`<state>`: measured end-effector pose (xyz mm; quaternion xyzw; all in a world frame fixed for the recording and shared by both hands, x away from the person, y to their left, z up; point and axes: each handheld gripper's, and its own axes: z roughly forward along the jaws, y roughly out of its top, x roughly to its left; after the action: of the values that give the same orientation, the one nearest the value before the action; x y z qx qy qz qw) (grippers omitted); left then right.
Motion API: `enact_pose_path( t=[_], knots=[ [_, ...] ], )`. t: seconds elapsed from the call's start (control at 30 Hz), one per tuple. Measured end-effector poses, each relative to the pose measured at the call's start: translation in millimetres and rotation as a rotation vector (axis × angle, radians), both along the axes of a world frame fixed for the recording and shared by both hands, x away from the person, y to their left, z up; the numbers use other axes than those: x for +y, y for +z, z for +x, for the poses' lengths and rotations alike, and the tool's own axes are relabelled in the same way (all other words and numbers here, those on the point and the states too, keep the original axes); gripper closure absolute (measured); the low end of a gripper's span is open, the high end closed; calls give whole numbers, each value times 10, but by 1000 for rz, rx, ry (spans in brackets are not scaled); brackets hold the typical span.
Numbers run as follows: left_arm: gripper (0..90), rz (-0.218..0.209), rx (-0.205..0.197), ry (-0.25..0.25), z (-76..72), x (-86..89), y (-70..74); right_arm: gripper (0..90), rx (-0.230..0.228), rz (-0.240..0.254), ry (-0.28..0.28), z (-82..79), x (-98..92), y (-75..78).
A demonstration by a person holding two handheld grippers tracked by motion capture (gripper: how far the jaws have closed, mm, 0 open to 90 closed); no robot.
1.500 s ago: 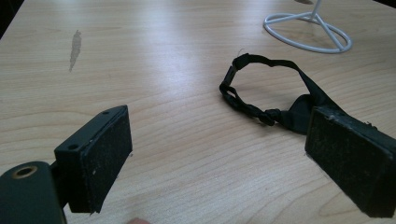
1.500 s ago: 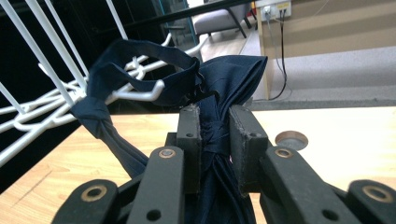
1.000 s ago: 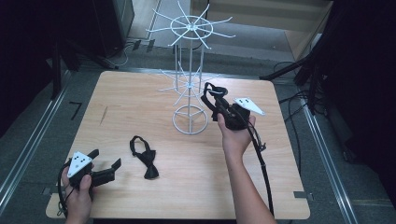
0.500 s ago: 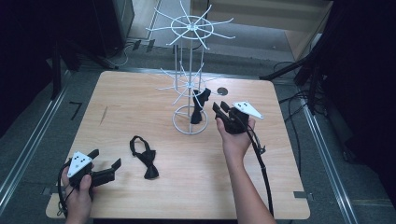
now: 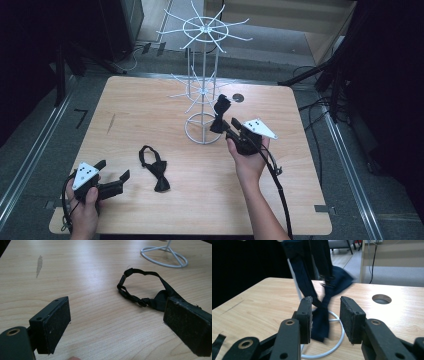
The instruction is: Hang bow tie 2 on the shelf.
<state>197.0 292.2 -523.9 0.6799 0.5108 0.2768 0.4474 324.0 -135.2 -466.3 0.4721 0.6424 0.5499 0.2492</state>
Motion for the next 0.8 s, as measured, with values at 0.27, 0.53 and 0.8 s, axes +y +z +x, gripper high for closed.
enact_pose_path(
  t=[0.27,0.53,0.8],
  knots=[
    [81,5,2,-2,0,-2,2,640,-23,-23,52,-201,132,-47],
    [81,4,3,-1,0,-3,1,641,-29,-31,101,-317,277,-69],
    [81,6,4,-2,1,-3,2,648,-17,-33,150,-412,449,-114]
  ],
)
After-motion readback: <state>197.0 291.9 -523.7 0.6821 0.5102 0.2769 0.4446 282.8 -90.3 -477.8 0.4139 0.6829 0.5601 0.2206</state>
